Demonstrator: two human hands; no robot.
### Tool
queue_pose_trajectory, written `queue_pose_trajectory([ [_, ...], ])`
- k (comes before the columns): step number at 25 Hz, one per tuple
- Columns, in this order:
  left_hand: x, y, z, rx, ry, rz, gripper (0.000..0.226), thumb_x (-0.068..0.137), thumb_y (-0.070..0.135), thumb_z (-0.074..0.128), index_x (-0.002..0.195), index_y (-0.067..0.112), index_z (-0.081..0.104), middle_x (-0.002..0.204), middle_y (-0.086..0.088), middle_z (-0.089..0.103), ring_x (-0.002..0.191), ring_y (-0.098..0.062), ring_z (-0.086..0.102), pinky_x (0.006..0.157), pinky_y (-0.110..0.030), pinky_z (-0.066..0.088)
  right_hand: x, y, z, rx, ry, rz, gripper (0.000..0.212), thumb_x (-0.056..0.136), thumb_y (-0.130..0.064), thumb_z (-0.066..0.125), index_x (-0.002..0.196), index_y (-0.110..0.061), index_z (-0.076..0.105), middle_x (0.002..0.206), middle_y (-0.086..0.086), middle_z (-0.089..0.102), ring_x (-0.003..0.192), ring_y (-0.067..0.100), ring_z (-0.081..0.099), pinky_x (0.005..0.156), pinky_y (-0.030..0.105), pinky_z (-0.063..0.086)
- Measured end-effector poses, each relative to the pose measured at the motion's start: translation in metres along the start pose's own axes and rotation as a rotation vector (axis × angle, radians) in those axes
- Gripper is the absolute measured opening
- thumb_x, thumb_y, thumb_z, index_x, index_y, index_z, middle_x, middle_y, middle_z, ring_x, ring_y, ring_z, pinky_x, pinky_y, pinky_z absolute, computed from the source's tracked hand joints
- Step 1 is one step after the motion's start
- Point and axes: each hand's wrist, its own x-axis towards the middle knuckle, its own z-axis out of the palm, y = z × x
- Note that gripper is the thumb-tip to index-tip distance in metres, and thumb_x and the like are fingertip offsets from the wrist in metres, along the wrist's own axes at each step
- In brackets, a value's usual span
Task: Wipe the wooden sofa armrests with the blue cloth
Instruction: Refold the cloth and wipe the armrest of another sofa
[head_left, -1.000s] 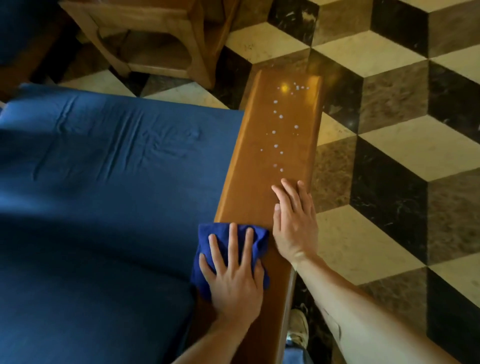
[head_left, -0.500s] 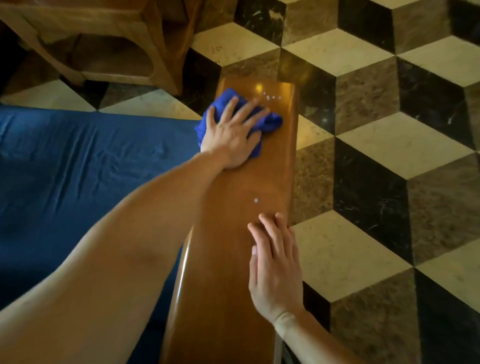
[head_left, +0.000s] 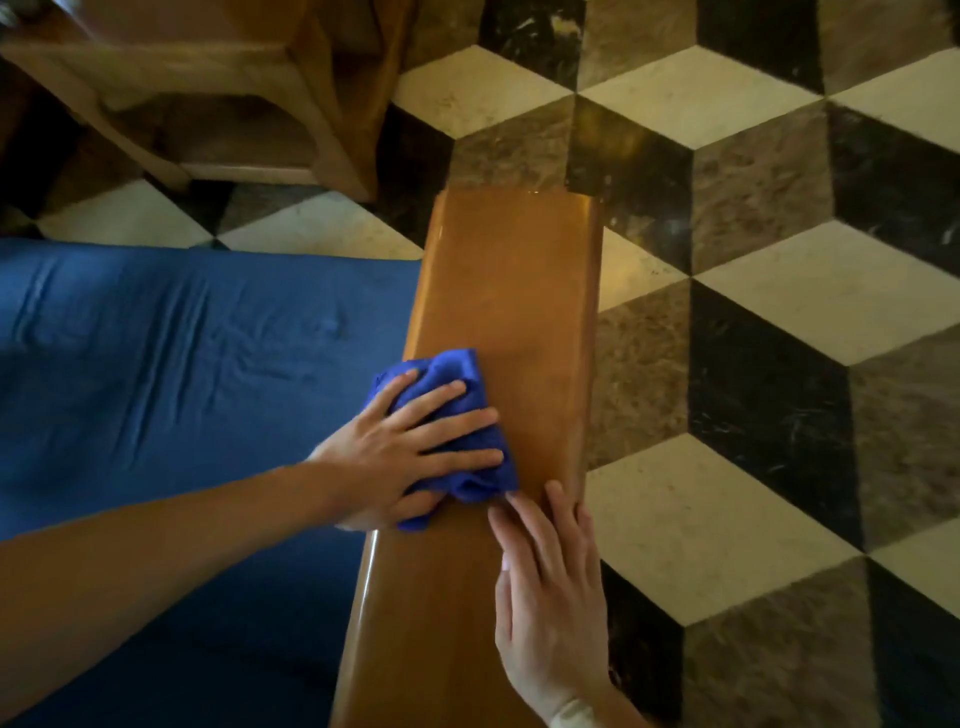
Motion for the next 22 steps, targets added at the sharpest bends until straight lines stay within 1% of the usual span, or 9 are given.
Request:
queue_pose_trajectory([
  [5,0.179,-0.082,-0.037,-0.235,0.210,-0.731,0.054,0.097,0.048,0.026,0.151,0.047,0.021,0.164,0.009,0.019,0.153,-0.028,0.009,0.117,-0.063,0.009,0.008,0.000,0.004,0.009,0.008,0.021,0.039,0.095,-0.027,0.043,0.133,-0.026,0.055,0.147,-0.006,0.049,0.147,0.025,0.030,0.115,0.050,0.028],
  [7,0.246,-0.085,-0.058,-0.269,0.191,-0.792,0.051,0.097,0.045,0.022,0.145,0.037,0.039,0.156,0.004,0.037,0.147,-0.026,0.023,0.116,-0.062,0.006,0.009,-0.001,0.003,0.043,0.026,0.006,0.040,0.095,-0.027,0.045,0.133,-0.025,0.055,0.147,-0.005,0.050,0.148,0.025,0.030,0.118,0.050,0.027],
  [10,0.264,-0.037,-0.061,-0.166,0.102,-0.451,0.046,0.095,0.046,0.024,0.123,0.034,0.059,0.133,0.004,0.058,0.136,-0.021,0.040,0.119,-0.053,0.010,0.008,0.002,0.002,0.013,0.018,-0.023,0.041,0.093,-0.025,0.048,0.133,-0.024,0.057,0.147,-0.003,0.050,0.148,0.026,0.030,0.119,0.051,0.027],
  [13,0.187,0.040,-0.045,-0.099,-0.041,0.028,0.042,0.089,0.047,0.028,0.089,0.030,0.066,0.094,0.007,0.068,0.109,-0.018,0.059,0.116,-0.045,0.021,0.011,0.009,-0.001,0.063,0.084,-0.044,0.034,0.092,-0.020,0.052,0.122,-0.022,0.066,0.137,-0.001,0.060,0.138,0.027,0.045,0.114,0.051,0.036],
  [15,0.126,0.071,-0.033,-0.086,-0.021,0.127,0.036,0.087,0.044,0.035,0.091,0.029,0.068,0.095,0.007,0.068,0.108,-0.018,0.060,0.114,-0.044,0.023,-0.005,0.004,-0.010,0.102,0.166,-0.130,0.026,0.093,-0.018,0.050,0.111,-0.025,0.068,0.118,-0.002,0.067,0.110,0.024,0.059,0.095,0.048,0.047],
  [17,0.077,0.105,-0.019,-0.077,0.011,0.118,0.034,0.088,0.041,0.041,0.100,0.029,0.070,0.105,0.007,0.069,0.119,-0.019,0.056,0.113,-0.046,0.022,-0.031,0.000,-0.032,0.180,0.211,-0.119,0.020,0.092,-0.021,0.050,0.107,-0.025,0.063,0.106,-0.002,0.066,0.090,0.023,0.057,0.081,0.041,0.045],
  [19,0.026,0.160,-0.008,-0.083,-0.109,0.174,0.037,0.084,0.045,0.045,0.108,0.030,0.069,0.114,0.007,0.069,0.126,-0.019,0.048,0.117,-0.049,0.019,-0.046,0.012,-0.056,0.236,0.222,0.079,0.021,0.093,-0.025,0.050,0.112,-0.023,0.059,0.110,0.001,0.064,0.094,0.022,0.055,0.083,0.040,0.045],
  [21,-0.023,0.221,-0.004,-0.206,-0.276,0.356,0.036,0.084,0.051,0.051,0.107,0.029,0.068,0.113,0.007,0.066,0.124,-0.019,0.047,0.120,-0.048,0.011,-0.035,0.031,-0.069,0.207,0.143,0.234,0.033,0.098,-0.032,0.046,0.127,-0.020,0.056,0.131,0.004,0.057,0.117,0.023,0.053,0.097,0.042,0.044],
  [22,-0.045,0.245,-0.004,-0.214,-0.367,0.503,0.034,0.085,0.052,0.052,0.104,0.028,0.067,0.108,0.007,0.065,0.118,-0.019,0.050,0.119,-0.047,0.010,-0.025,0.035,-0.068,0.151,0.050,0.204,0.041,0.100,-0.037,0.044,0.136,-0.020,0.051,0.144,0.004,0.049,0.132,0.024,0.045,0.107,0.044,0.040],
])
